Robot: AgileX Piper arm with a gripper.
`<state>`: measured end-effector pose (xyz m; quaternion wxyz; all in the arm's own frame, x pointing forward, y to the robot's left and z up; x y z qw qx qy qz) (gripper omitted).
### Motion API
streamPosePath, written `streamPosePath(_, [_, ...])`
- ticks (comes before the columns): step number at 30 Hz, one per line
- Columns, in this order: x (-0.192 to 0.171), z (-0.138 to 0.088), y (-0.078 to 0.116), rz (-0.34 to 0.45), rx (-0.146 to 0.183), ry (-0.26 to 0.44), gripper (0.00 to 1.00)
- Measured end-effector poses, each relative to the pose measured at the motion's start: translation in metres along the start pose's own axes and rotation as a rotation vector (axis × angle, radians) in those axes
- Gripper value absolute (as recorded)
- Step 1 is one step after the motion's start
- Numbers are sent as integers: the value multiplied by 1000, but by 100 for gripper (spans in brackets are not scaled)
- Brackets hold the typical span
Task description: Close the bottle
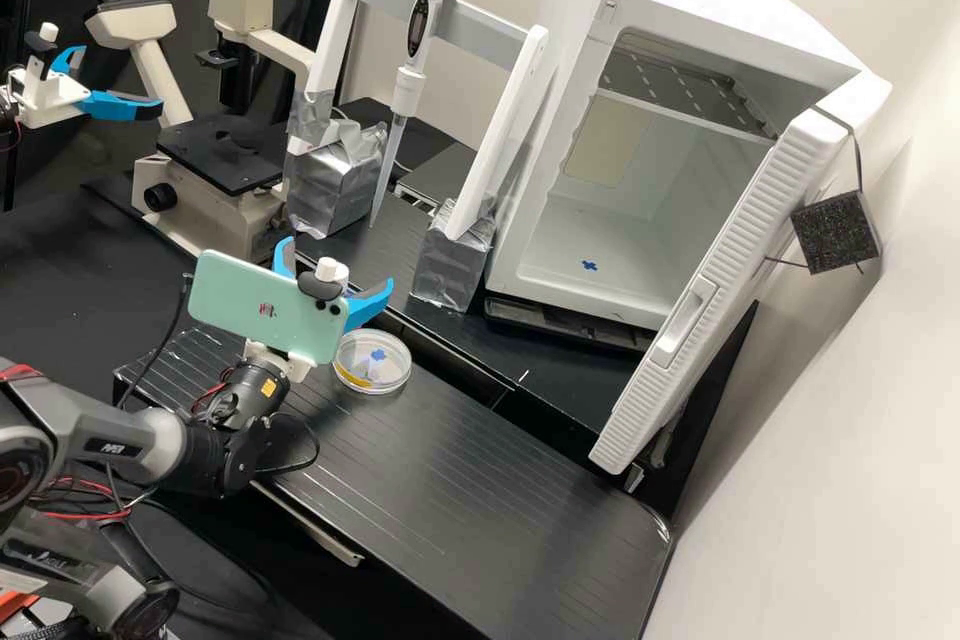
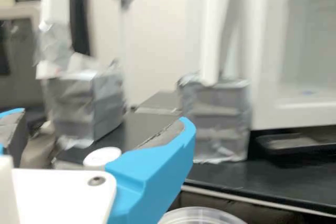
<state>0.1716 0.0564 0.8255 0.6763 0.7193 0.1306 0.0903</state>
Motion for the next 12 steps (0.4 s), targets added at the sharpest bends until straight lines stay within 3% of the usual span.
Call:
streamPosePath(2, [-6, 1, 1, 87, -21, -4, 100])
streamPosePath(5, [-10, 5, 5, 173, -17, -37, 100])
streamPosePath(12, [-10, 11, 6, 195, 8, -72, 100])
